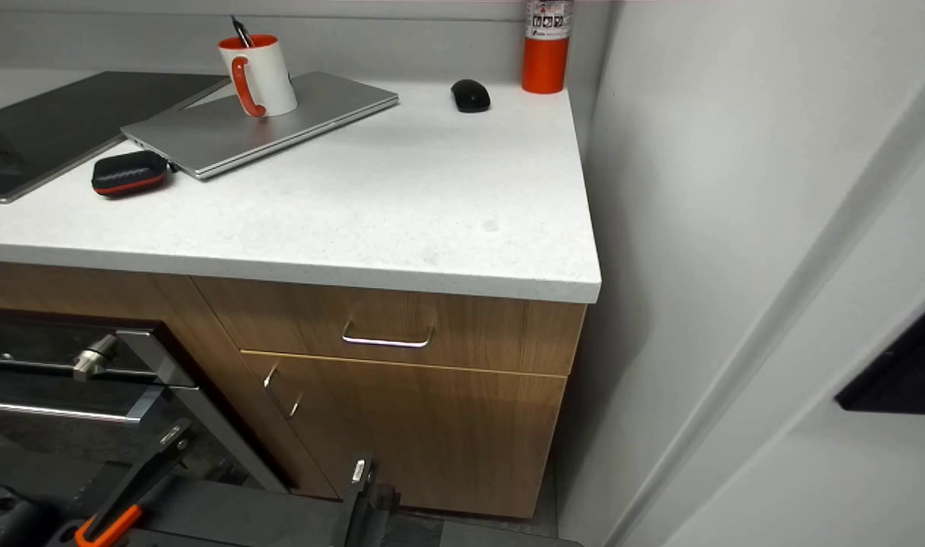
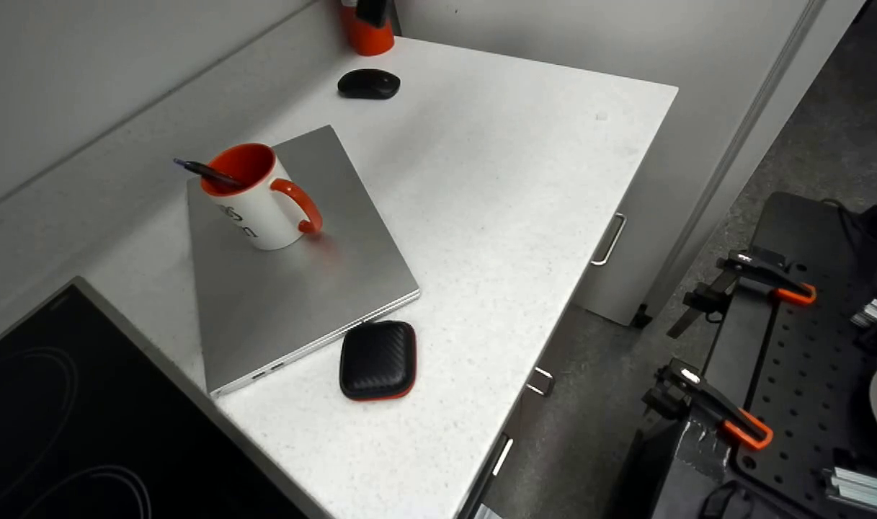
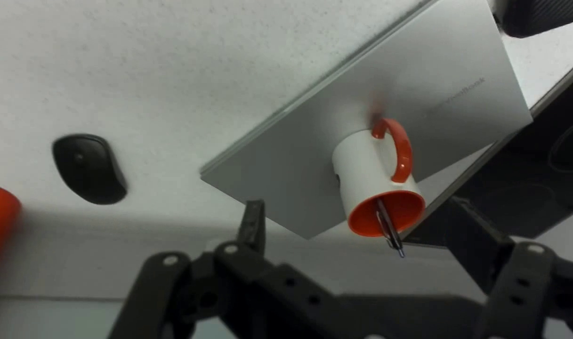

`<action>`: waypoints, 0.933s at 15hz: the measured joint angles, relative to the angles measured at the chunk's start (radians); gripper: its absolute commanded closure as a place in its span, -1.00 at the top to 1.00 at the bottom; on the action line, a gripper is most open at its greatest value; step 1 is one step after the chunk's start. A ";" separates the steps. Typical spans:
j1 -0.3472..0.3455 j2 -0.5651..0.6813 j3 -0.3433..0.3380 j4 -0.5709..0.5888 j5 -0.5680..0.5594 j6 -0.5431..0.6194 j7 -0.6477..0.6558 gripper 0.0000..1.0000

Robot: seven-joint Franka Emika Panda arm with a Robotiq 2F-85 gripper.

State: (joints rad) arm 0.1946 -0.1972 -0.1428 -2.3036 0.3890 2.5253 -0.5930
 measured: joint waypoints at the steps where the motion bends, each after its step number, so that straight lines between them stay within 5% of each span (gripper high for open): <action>1: 0.016 0.036 0.011 0.021 0.033 0.017 -0.039 1.00; 8: 0.007 0.285 0.127 0.234 0.112 0.033 -0.097 1.00; 14: -0.003 0.302 0.131 0.256 0.112 0.031 -0.097 1.00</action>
State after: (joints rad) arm 0.1914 0.1051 -0.0123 -2.0474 0.5010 2.5565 -0.6898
